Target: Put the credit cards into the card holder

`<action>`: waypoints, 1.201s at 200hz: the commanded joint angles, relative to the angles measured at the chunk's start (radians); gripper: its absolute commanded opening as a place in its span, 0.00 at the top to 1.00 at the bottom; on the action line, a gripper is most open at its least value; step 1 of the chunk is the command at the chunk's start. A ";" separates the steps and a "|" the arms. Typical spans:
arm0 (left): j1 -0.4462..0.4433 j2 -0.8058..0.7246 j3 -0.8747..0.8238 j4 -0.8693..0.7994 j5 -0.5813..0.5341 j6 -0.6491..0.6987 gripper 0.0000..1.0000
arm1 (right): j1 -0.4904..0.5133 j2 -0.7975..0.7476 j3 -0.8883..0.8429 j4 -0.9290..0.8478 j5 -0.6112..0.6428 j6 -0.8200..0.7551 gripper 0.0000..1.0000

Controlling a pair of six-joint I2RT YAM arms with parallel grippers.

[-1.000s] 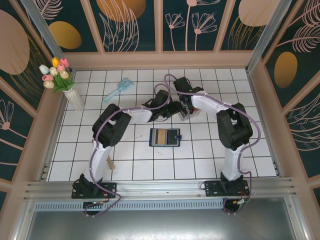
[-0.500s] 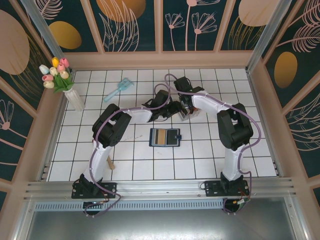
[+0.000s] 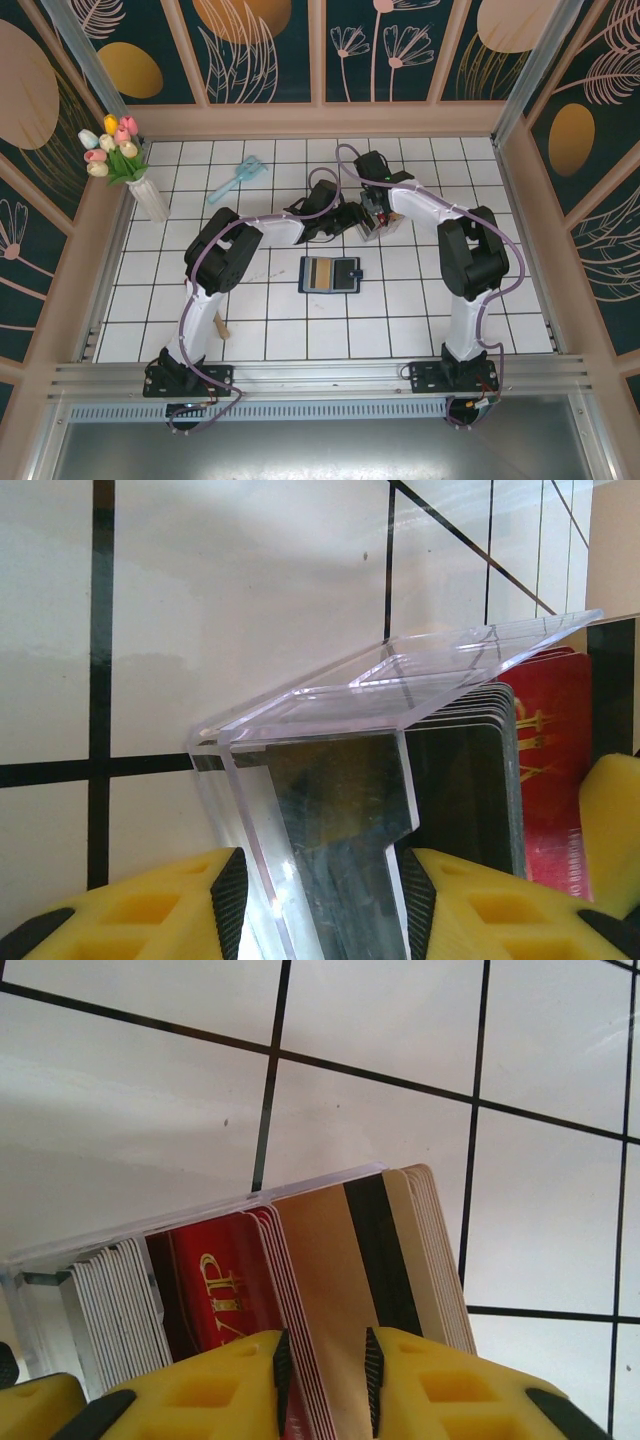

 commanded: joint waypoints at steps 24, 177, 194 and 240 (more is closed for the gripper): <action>-0.003 0.030 -0.018 -0.026 0.012 0.001 0.52 | -0.013 -0.002 0.030 -0.036 -0.045 0.018 0.64; -0.003 0.026 -0.025 -0.018 0.012 -0.004 0.52 | 0.013 0.007 0.018 -0.013 0.140 0.007 0.67; -0.003 0.026 -0.024 -0.017 0.012 -0.003 0.52 | 0.013 -0.019 0.022 -0.012 0.135 0.003 0.66; -0.003 0.023 -0.030 -0.019 0.012 -0.002 0.52 | 0.004 -0.025 0.018 -0.014 0.100 0.005 0.69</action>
